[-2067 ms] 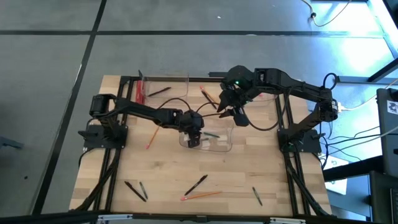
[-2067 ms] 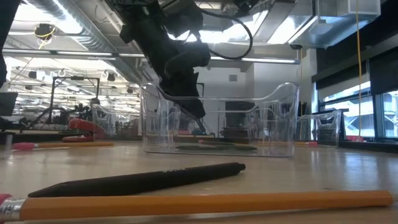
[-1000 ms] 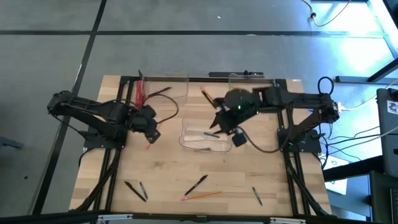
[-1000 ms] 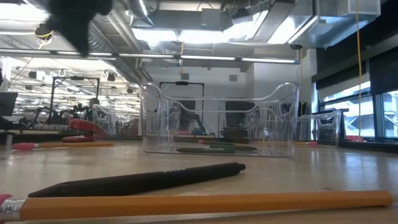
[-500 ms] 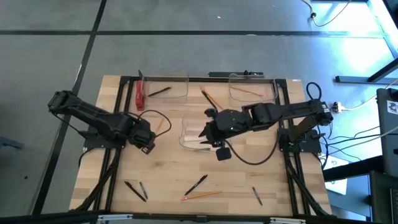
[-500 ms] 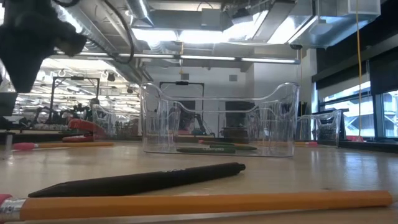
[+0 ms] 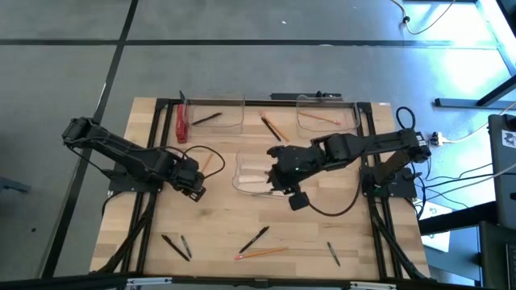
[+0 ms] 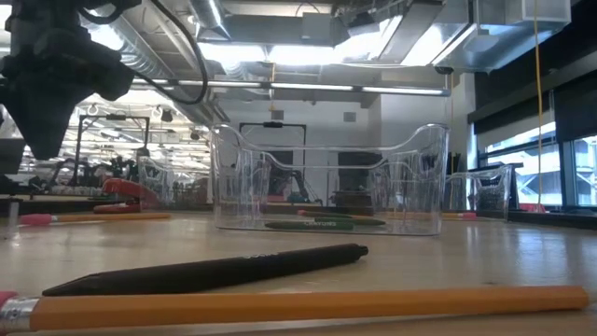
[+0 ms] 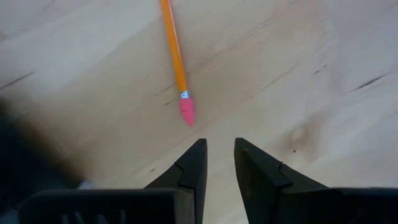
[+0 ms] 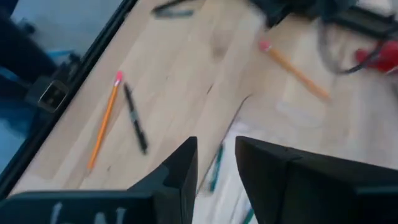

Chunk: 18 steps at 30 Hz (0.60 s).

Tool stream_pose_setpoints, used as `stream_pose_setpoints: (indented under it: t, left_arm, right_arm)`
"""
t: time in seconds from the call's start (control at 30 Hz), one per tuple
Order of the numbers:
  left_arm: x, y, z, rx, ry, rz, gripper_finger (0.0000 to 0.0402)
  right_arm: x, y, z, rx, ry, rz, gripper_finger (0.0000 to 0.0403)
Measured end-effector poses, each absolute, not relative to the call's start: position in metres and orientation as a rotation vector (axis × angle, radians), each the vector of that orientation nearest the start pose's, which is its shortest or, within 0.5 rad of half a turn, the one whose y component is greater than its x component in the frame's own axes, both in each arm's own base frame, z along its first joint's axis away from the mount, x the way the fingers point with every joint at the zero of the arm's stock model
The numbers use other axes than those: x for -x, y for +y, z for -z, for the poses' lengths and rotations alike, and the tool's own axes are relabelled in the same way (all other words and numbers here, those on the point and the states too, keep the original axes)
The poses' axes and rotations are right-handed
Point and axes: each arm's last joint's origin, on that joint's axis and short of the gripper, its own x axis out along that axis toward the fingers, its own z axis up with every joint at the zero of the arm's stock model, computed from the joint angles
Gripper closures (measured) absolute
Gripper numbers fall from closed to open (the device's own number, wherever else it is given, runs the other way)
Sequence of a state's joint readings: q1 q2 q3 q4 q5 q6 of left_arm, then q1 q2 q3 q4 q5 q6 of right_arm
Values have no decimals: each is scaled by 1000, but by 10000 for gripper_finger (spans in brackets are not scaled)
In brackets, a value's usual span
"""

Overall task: Sort crayons/erasers/pens/pencils in bins
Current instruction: Put the black pen into the top left transparent bin

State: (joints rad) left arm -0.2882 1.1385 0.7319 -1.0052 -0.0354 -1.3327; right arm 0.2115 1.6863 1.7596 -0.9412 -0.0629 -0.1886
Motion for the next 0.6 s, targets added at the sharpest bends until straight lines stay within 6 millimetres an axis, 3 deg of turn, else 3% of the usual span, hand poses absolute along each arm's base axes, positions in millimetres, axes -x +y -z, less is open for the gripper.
stream_pose_setpoints:
  t: [0.23,0.6]
  left_arm:
    - [-167,-48,-206,846,1274,-701,328]
    - [-167,-49,-206,803,1292,-661,328]
  right_arm:
    - [-361,85,-341,200,930,-536,291]
    - [-391,91,-297,193,1010,-538,291]
